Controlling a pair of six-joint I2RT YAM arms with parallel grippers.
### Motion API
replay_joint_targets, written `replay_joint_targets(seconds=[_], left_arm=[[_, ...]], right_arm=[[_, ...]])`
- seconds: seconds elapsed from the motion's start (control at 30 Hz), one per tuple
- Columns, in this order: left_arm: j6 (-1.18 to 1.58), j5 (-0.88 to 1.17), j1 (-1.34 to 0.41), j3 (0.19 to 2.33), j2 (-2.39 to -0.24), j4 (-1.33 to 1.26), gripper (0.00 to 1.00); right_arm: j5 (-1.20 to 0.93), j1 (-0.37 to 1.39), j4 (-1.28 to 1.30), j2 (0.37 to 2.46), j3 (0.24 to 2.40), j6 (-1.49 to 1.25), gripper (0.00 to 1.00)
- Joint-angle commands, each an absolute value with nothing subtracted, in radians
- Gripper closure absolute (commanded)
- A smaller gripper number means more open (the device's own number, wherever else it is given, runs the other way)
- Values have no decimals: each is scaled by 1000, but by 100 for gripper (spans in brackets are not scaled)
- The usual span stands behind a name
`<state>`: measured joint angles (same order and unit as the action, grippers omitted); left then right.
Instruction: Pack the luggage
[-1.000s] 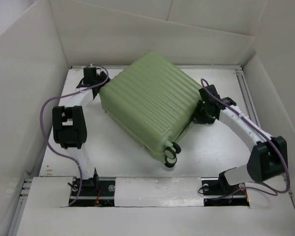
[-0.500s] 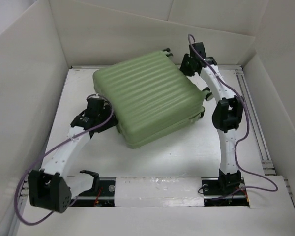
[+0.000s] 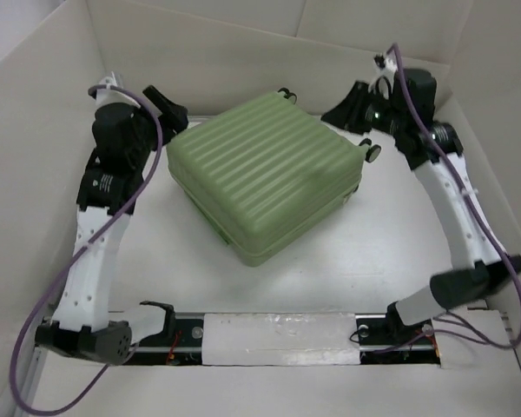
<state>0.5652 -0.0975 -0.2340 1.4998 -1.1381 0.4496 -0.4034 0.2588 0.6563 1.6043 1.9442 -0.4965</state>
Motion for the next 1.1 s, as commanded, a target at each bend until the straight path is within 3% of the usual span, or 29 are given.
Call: replay_joint_targets(seconds=[0.0,0.07,0.17,0.23,0.37,0.47,0.73,1.07], left_arm=[[584,21,-68,1539,-1288,379,20],[629,160,96,1493,-1322,309,22],[684,254,195,1422,-1374,219,23],[715,325,242,1391,-1446,142,23],[795,457,264,1359,-1575,8,23],[807,500,255,1417,-1695,-15,24],[712,583,195,1638,-1936,109,34],[592,592,25,1295,-1784,95,37]], right_arm=[[-385,340,626,1461,1643,-426,77],[-385,408,607,1323,1531,-426,88],[-355,527,595,1194,1347,-426,97],[-287,658,556,1143,1190,-471,99],[-258,759,387,1060,979,-586,100],[-189,778,298,1048,913,-610,89],[-28,597,379,1215,1009,-598,92],[-121,413,299,1445,1259,-483,93]])
